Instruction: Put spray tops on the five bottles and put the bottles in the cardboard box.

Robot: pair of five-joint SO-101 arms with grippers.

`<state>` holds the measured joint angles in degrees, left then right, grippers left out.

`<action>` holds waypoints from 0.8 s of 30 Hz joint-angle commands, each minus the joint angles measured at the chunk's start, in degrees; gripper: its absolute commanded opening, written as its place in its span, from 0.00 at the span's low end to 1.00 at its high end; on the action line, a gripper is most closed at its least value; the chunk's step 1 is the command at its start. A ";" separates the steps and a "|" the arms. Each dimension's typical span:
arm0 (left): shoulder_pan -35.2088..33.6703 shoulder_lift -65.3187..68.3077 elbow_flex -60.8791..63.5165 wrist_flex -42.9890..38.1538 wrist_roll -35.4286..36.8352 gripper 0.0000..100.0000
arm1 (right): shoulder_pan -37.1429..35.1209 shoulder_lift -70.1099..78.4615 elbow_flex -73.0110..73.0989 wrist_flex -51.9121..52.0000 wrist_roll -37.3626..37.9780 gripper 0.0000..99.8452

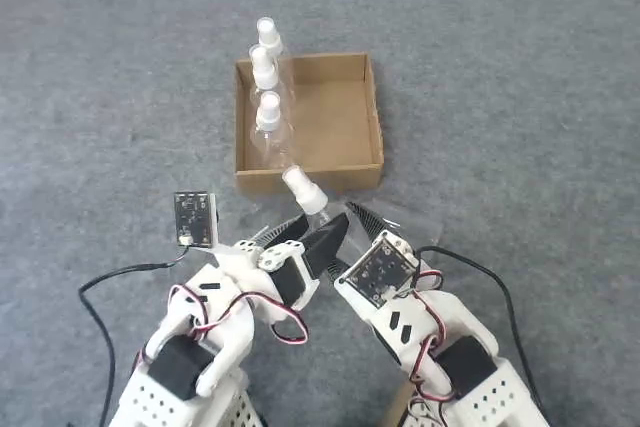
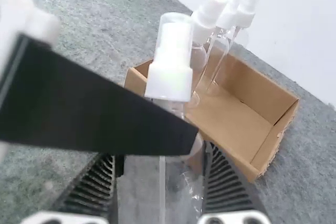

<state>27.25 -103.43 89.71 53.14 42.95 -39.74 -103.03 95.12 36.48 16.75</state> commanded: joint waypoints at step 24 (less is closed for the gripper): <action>-14.07 -0.79 -16.66 1.67 2.29 0.20 | 0.84 -1.10 0.53 -2.15 -0.53 0.01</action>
<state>16.26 -103.43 76.62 54.73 44.26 -39.65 -103.03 95.12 35.96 16.75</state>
